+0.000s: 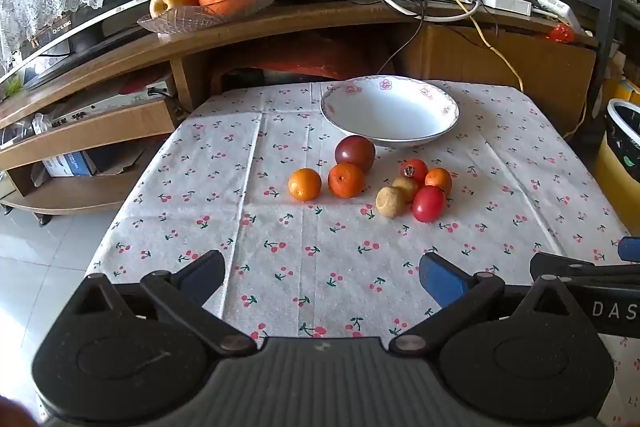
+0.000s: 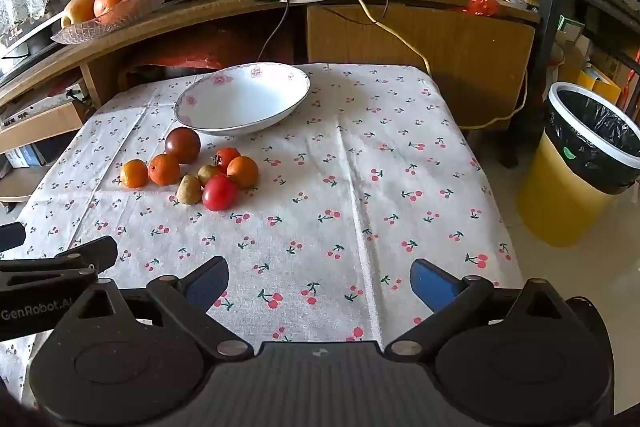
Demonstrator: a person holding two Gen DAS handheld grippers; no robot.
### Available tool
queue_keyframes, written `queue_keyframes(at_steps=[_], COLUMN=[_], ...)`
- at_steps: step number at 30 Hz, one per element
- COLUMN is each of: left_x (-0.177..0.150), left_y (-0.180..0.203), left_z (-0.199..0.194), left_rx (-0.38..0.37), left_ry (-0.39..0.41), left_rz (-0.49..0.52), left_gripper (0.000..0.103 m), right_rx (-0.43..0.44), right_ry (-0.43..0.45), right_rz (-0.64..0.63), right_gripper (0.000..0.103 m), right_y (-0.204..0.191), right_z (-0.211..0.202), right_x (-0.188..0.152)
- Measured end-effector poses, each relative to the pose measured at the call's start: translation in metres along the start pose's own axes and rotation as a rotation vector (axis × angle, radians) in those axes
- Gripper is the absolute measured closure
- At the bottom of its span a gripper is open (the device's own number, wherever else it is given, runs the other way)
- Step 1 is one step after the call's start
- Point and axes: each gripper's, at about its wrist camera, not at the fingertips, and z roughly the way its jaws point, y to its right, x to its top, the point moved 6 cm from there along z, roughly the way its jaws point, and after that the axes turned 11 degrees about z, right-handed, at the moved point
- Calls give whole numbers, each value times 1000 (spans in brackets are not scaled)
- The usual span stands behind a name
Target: Organize fruits
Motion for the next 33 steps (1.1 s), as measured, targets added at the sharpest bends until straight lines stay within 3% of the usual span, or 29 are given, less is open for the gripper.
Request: queue_keyframes(at_steps=[33], left_x=[-5], left_y=[-1], left_z=[9], left_rx=[-11], left_ry=[-11], left_rz=[13], left_gripper=[0], right_rx=[16], right_ry=[-35], right_rz=[10], right_gripper=[11], right_y=[-2], right_z=[3], right_x=[-4])
